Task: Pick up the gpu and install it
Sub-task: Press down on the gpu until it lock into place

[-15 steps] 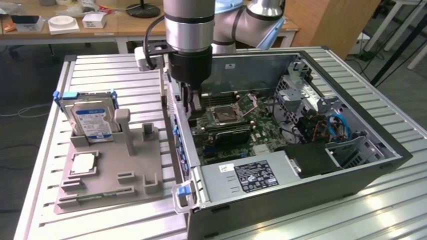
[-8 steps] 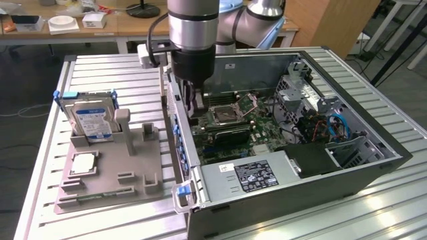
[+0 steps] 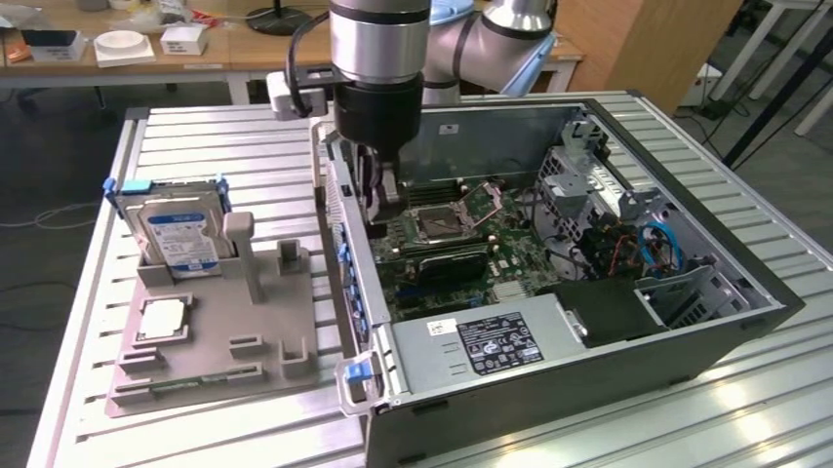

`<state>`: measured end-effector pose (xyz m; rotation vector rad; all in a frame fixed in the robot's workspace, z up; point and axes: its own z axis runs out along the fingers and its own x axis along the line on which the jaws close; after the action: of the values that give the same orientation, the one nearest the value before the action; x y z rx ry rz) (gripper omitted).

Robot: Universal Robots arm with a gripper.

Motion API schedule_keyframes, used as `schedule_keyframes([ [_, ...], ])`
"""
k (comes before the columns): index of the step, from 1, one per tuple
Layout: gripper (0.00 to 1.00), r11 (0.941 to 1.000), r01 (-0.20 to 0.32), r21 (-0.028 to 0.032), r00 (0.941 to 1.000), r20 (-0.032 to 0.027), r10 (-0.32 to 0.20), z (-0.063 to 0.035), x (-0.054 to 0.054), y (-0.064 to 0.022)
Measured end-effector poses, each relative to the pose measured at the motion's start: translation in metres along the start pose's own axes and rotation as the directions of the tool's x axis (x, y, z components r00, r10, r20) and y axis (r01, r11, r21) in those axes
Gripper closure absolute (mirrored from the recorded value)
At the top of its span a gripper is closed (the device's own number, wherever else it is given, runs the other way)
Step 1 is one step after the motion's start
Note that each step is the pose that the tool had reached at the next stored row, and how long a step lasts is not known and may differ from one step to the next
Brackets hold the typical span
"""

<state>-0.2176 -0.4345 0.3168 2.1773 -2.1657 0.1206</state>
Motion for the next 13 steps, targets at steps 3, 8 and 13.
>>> schedule_keyframes([
  [3,0.89,1.0000,0.000,0.0004,1.0000,-0.0003,0.000,0.0046,0.000,-0.0046],
  [8,0.89,1.0000,0.000,0.0005,1.0000,-0.0002,0.000,0.0140,-0.001,-0.0272],
  [13,0.89,1.0000,0.000,0.0005,1.0000,-0.0003,0.000,0.0231,-0.002,-0.0496],
])
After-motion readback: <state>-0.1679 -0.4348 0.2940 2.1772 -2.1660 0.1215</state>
